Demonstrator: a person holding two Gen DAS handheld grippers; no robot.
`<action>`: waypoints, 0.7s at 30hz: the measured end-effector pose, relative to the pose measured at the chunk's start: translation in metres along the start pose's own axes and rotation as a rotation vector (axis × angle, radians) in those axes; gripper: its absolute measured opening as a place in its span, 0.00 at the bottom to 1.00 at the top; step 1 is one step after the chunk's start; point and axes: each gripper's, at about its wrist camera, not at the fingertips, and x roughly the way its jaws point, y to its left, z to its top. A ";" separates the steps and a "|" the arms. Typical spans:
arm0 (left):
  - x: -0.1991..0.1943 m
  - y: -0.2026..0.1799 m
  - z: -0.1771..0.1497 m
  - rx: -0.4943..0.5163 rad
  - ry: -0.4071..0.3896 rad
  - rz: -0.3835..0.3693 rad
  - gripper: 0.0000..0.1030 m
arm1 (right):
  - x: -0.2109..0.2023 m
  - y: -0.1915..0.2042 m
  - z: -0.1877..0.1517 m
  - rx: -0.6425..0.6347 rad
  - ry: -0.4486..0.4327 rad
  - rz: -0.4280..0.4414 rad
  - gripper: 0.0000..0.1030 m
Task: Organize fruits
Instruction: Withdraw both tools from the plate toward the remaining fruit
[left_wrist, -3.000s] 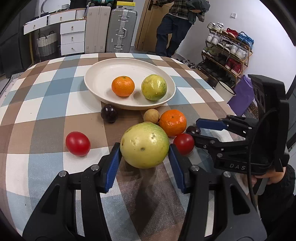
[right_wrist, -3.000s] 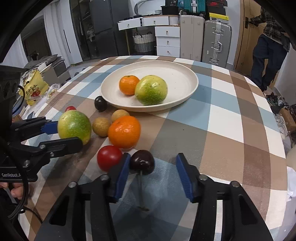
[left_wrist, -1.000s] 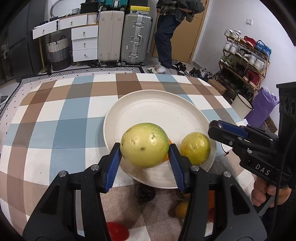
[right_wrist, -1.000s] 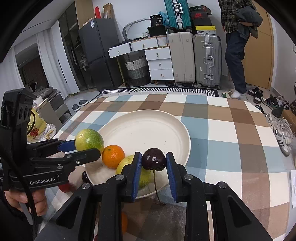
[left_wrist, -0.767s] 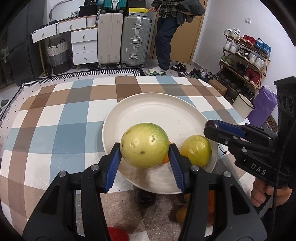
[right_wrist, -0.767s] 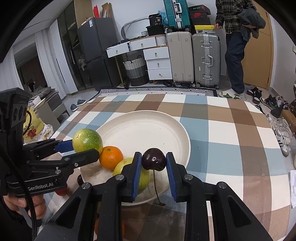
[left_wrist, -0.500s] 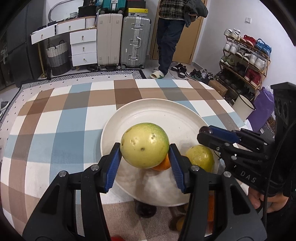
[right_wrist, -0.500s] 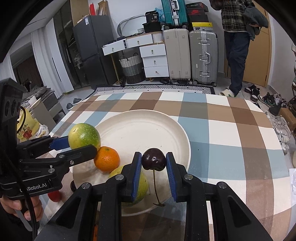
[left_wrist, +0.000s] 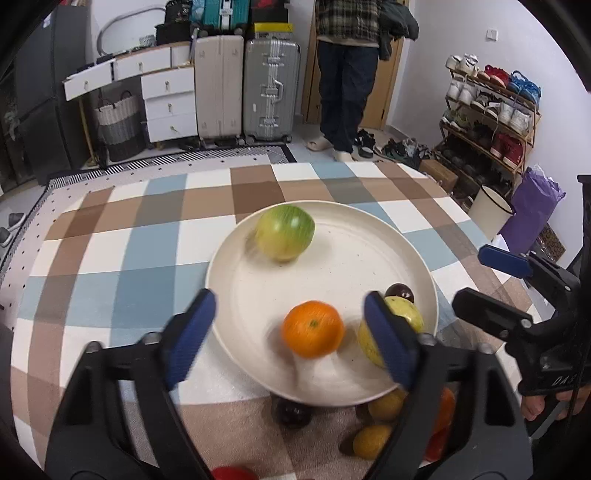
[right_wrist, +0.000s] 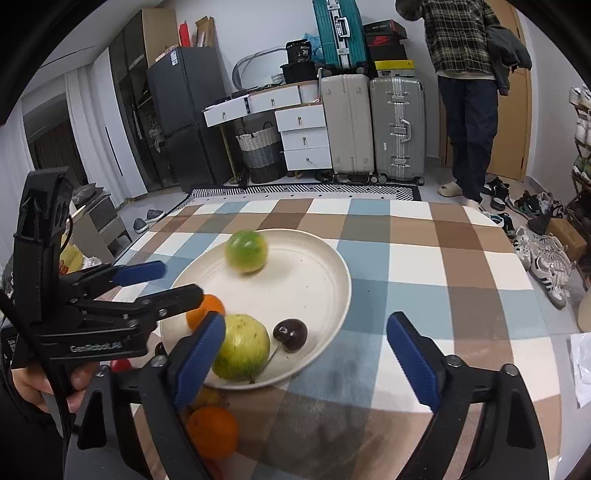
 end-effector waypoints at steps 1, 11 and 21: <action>-0.006 0.001 -0.002 -0.001 -0.009 -0.004 0.83 | -0.005 -0.001 -0.002 0.005 -0.004 -0.004 0.96; -0.071 0.021 -0.044 -0.022 -0.028 0.024 0.94 | -0.039 0.003 -0.025 0.016 0.016 -0.035 1.00; -0.101 0.042 -0.085 -0.047 -0.026 0.058 0.98 | -0.049 0.025 -0.056 0.002 0.084 -0.023 1.00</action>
